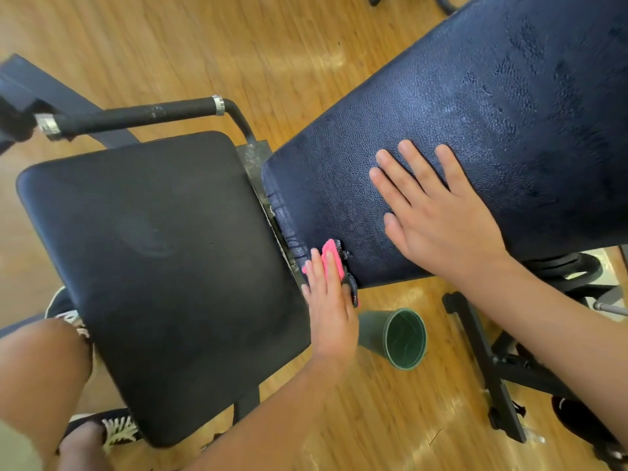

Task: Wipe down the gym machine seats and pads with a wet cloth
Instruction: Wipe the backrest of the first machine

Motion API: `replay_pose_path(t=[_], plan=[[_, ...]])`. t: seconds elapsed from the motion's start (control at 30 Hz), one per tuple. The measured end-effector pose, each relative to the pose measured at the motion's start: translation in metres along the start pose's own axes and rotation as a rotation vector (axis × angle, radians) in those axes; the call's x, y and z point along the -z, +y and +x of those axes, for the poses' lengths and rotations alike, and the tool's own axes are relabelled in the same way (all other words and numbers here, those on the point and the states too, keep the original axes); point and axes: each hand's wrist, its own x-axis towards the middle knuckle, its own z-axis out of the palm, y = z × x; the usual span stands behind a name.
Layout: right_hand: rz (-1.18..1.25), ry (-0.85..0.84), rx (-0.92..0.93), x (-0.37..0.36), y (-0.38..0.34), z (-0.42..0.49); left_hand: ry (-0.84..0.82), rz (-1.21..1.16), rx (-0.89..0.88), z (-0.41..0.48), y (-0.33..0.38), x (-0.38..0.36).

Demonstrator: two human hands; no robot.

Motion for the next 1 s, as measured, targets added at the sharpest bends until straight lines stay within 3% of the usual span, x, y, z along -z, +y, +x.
replay_pose_path(t=[0.1,0.4,0.7,1.0], plan=[[0.021,0.006,-0.004,0.002,-0.001,0.001,0.025,-0.046,0.060,0.000,-0.013,0.002],[0.050,0.016,0.006,0.000,0.000,0.001,0.177,-0.080,-0.053,0.036,-0.015,0.006],[0.094,0.030,0.004,-0.001,-0.001,0.001,0.400,-0.051,0.028,0.192,0.015,0.068],[0.059,0.010,0.000,0.000,-0.002,0.002,0.193,-0.010,-0.009,0.045,-0.031,0.022]])
